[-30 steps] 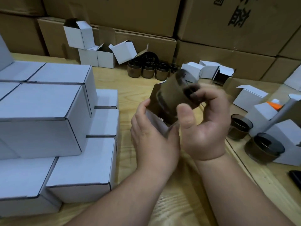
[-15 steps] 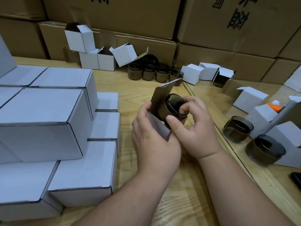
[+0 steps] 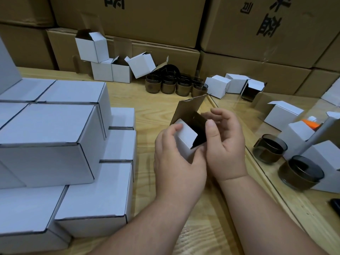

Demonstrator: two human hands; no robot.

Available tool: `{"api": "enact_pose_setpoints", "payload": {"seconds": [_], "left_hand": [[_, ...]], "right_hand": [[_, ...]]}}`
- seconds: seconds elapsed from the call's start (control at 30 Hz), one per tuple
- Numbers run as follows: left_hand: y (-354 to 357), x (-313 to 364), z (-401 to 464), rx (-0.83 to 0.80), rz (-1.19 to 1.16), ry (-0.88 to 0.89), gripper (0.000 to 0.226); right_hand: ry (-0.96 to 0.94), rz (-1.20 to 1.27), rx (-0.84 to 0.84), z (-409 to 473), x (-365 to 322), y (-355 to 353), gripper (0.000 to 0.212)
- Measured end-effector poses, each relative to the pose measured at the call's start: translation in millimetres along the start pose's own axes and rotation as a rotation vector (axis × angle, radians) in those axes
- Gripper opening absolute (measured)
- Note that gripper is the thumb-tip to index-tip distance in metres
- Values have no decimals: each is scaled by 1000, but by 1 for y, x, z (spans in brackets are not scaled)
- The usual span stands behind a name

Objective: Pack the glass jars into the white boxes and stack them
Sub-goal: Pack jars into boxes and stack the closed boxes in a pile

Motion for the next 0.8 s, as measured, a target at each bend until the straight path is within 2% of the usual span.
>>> {"api": "enact_pose_setpoints", "payload": {"seconds": [0.17,0.37,0.47,0.6,0.63,0.73,0.77,0.8], "left_hand": [[2,-2,0,-37,0,-20,40],[4,-1,-1,-120,-36,-15,36],[1,-1,-1,-91,-83,-33,35],[-3,1,1,4,-89,-57,19],[-3,1,1,5,-83,-44,18],[-2,4,2,-9,-80,-23,21],[-2,5,2,-10,-84,-16,21],[-2,5,2,-8,-90,-12,20]], "right_hand": [[112,137,99,7,5,-2,34],[366,253,-142,3,16,5,57],[338,281,-155,3,15,4,57],[295,291,-113,0,9,2,23],[292,295,-104,0,8,2,28],[262,253,-76,0,6,3,70],[254,234,-68,0,6,3,67],[255,229,-63,0,6,3,55]]}}
Point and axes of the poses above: each hand's wrist, its own z-axis towards the middle knuckle, its own y-axis out of the palm, x = y × z, the point moved 2 cm from there along z, towards the middle knuckle
